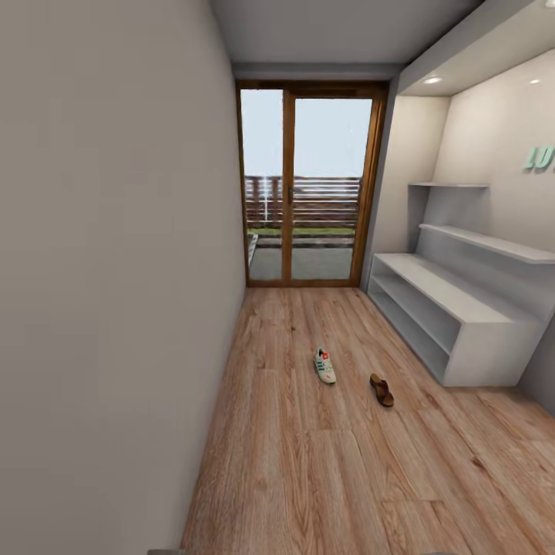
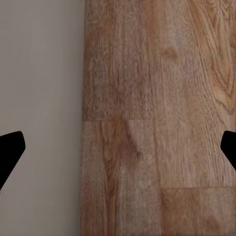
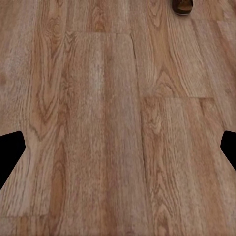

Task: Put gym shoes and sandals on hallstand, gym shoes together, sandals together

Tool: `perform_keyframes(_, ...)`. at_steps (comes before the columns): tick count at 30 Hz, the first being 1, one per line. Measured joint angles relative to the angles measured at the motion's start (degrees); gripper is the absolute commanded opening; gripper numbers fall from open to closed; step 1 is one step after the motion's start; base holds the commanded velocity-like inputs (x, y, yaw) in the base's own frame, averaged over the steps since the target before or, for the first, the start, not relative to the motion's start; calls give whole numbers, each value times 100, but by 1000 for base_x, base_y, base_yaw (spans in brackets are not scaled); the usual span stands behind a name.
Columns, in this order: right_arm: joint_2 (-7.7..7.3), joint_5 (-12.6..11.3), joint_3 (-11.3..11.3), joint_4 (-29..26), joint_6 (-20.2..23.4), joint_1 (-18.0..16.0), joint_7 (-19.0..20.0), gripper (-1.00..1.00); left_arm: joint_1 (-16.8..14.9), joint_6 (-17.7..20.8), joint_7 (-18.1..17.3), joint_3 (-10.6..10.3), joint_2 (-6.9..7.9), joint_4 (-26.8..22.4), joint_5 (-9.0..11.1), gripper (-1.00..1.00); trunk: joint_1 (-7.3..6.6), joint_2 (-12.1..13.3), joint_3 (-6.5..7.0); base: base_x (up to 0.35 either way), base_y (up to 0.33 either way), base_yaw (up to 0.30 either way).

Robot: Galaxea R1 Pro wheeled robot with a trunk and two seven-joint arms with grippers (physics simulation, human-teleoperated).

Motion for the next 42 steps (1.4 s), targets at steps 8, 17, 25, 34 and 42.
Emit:
perform_keyframes(8,0,0,0,0,0,0,0,100,0,-1,0,0,0,0,0,100,0,0,0,137,0,0)
perform_keyframes(17,0,0,-1,0,0,0,0,100,0,-1,0,0,0,-1,0,100,0,0,0,44,0,0)
perform_keyframes(25,0,0,1,0,0,0,0,100,0,0,0,0,0,-1,0,100,1,0,0,7,0,0)
perform_keyframes(34,0,0,4,0,0,0,0,100,0,0,0,0,0,0,0,100,-2,0,0,165,0,0)
perform_keyframes(42,0,0,6,0,0,0,0,100,0,0,0,0,0,0,0,100,-1,0,0,245,0,0)
